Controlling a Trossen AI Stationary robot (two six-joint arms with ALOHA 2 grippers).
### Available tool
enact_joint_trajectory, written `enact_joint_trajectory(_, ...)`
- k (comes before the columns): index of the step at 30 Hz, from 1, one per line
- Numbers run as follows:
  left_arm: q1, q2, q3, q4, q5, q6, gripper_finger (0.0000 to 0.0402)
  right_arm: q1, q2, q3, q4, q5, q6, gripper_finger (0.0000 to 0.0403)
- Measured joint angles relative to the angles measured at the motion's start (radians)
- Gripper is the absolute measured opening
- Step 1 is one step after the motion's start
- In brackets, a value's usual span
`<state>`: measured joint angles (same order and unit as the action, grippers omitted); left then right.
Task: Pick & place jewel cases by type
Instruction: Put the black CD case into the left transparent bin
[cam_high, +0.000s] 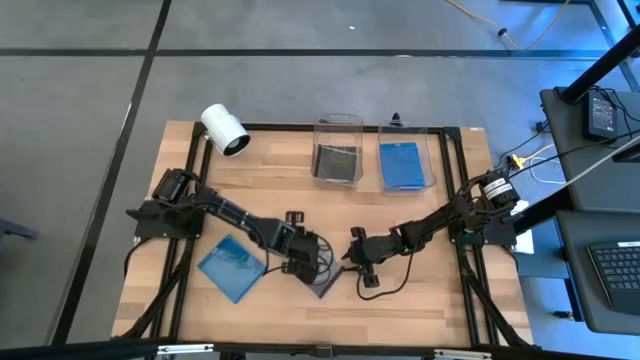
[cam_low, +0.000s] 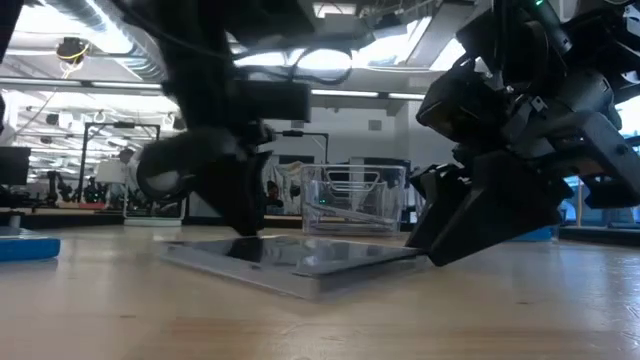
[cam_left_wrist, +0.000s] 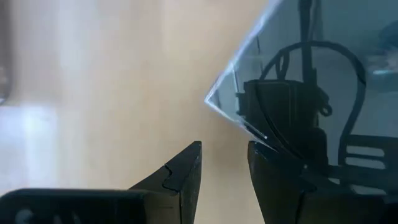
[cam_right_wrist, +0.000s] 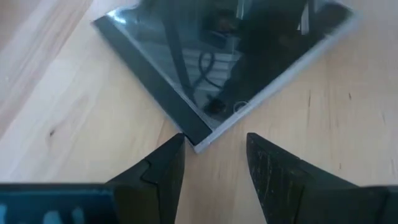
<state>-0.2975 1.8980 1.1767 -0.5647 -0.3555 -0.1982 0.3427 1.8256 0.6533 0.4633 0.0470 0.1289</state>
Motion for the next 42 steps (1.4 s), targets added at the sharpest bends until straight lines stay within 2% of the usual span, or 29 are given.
enact_joint_trajectory(4,0.037,-0.001,0.001,0.010,-0.015,0.060,0.0129,0.010,0.000,0.000,0.001,0.005,0.044,0.0172)
enact_joint_trajectory(6,0.046,-0.010,0.002,-0.015,-0.054,0.084,0.0129,0.014,0.000,0.000,0.001,0.009,0.050,0.0172)
enact_joint_trajectory(12,0.041,-0.067,0.003,-0.073,-0.105,0.126,0.0129,0.015,0.000,0.000,0.000,0.009,0.051,0.0172)
enact_joint_trajectory(15,0.021,-0.122,0.003,-0.129,-0.079,0.049,0.0129,0.015,0.000,0.000,0.001,0.008,0.062,0.0172)
enact_joint_trajectory(19,-0.022,-0.172,0.003,-0.171,0.062,-0.067,0.0129,0.015,0.000,0.000,0.002,0.008,0.079,0.0172)
enact_joint_trajectory(24,-0.088,-0.177,0.003,-0.161,0.139,-0.086,0.0129,0.016,0.000,0.000,0.003,0.038,0.079,0.0172)
enact_joint_trajectory(32,-0.148,-0.172,0.002,-0.063,0.023,-0.040,0.0130,0.016,0.000,-0.001,0.005,0.050,0.079,0.0172)
enact_joint_trajectory(37,-0.148,-0.172,0.002,-0.038,0.044,0.025,0.0130,0.016,0.000,-0.001,0.005,0.053,0.079,0.0172)
enact_joint_trajectory(42,-0.145,-0.172,0.002,-0.037,0.065,0.013,0.0132,0.016,0.000,-0.001,0.006,0.053,0.080,0.0172)
